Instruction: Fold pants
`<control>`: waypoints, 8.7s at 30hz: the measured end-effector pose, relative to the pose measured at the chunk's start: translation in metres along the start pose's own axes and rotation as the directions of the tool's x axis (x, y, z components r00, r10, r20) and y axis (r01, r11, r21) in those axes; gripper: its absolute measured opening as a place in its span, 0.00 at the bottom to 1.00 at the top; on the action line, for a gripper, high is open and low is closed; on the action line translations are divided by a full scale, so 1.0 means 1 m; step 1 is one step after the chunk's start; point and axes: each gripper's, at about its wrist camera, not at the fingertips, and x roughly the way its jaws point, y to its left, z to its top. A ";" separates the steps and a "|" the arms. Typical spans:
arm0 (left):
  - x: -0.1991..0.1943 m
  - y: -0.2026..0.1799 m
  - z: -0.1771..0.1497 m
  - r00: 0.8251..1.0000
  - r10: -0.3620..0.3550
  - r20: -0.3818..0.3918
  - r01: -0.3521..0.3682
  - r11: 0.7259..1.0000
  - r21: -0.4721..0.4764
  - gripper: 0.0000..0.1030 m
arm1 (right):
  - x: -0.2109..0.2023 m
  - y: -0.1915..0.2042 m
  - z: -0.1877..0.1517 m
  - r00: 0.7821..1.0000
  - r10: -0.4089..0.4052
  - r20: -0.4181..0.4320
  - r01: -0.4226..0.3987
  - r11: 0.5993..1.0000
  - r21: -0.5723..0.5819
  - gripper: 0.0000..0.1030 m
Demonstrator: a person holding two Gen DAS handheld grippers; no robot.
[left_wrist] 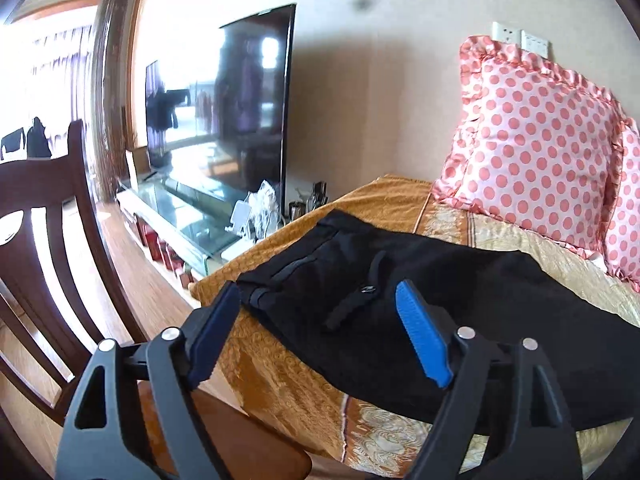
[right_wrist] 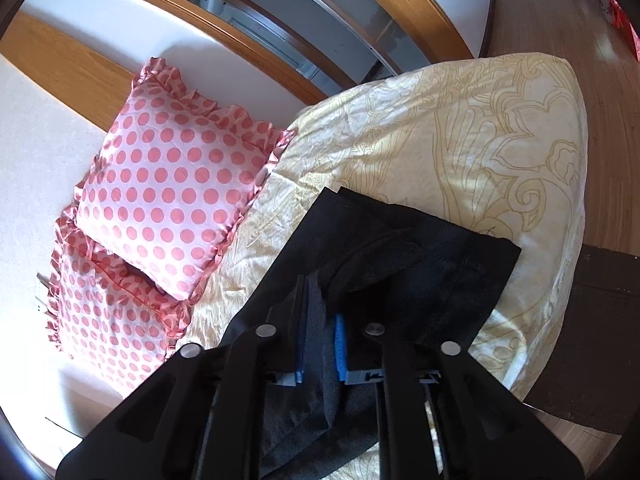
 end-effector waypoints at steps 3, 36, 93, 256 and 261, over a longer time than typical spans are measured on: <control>-0.002 -0.022 0.000 0.991 -0.129 -0.036 0.130 0.991 0.013 0.83 | -0.002 -0.003 0.000 1.000 0.014 -0.014 -0.013 0.999 0.031 0.45; 0.046 -0.127 -0.052 0.815 -0.472 -0.337 0.529 0.843 0.099 0.85 | -0.031 -0.006 -0.007 0.960 -0.265 0.093 0.280 0.929 -0.240 0.42; 0.031 -0.149 -0.074 0.808 -0.511 -0.293 0.580 0.777 0.243 0.96 | 0.127 0.242 -0.234 0.860 -0.242 -0.449 -0.398 0.230 -0.888 0.22; 0.033 -0.082 -0.048 0.874 -0.454 -0.174 0.473 0.878 0.082 0.98 | 0.015 0.269 -0.406 0.845 0.006 -0.535 -0.535 0.026 -0.844 0.81; 0.037 -0.060 -0.042 0.887 -0.434 -0.159 0.444 0.895 0.036 0.98 | 0.025 0.260 -0.401 0.847 -0.039 -0.529 -0.524 0.104 -0.846 0.88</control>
